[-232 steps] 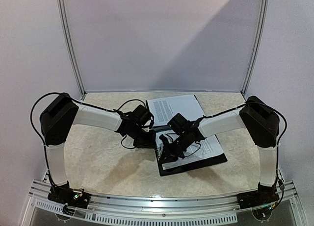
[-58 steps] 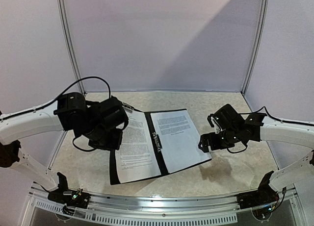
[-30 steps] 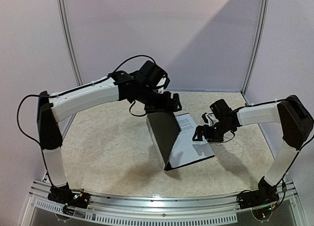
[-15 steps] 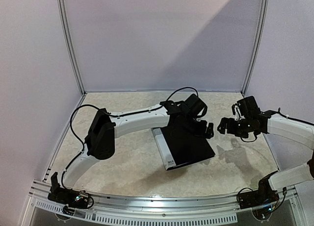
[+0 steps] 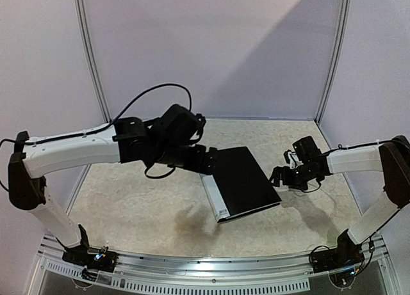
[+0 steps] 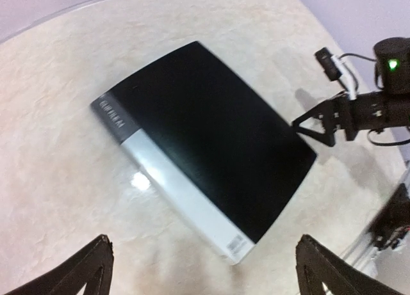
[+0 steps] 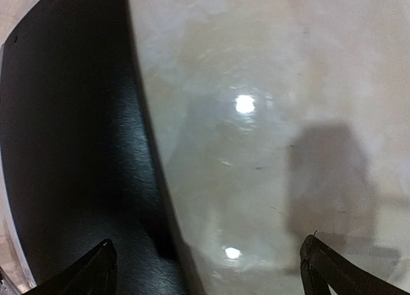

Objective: Put the files into the folder
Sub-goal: Close the folder with files at the center of the board, then reset both arms

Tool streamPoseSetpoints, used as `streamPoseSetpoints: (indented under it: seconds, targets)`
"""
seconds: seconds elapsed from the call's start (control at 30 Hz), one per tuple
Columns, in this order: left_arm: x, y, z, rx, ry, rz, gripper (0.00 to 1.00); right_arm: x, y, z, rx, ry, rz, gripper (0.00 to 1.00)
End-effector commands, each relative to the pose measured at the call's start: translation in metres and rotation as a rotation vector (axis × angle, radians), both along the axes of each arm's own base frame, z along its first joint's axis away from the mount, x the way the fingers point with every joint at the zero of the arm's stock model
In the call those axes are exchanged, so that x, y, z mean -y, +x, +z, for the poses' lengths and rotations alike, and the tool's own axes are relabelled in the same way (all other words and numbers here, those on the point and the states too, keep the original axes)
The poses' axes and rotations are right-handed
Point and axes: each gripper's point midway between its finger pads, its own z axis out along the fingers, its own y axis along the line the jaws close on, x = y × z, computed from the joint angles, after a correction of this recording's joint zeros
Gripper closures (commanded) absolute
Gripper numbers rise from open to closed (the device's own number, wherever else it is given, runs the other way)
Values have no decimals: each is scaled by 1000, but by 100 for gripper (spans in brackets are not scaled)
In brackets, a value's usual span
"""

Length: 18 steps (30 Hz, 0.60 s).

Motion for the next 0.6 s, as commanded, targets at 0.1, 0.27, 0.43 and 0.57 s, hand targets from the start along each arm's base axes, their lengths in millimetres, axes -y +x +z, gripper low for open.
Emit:
streamPoseSetpoints:
  seconds: [0.1,0.27,0.43,0.57]
  targets:
    - [-101,-8,-65,-16,228,194,1,-71,-42,-33,-135,3,184,1]
    - [-127,-4,-68,-11,259,238,1,-90,-91,-51,-236,-21,194,1]
    - [-133,3,-69,8,293,249,1,-80,-94,-30,-212,-34,139,1]
    - [-137,19,-68,90,315,270,1,-81,-66,30,1,-37,178,1]
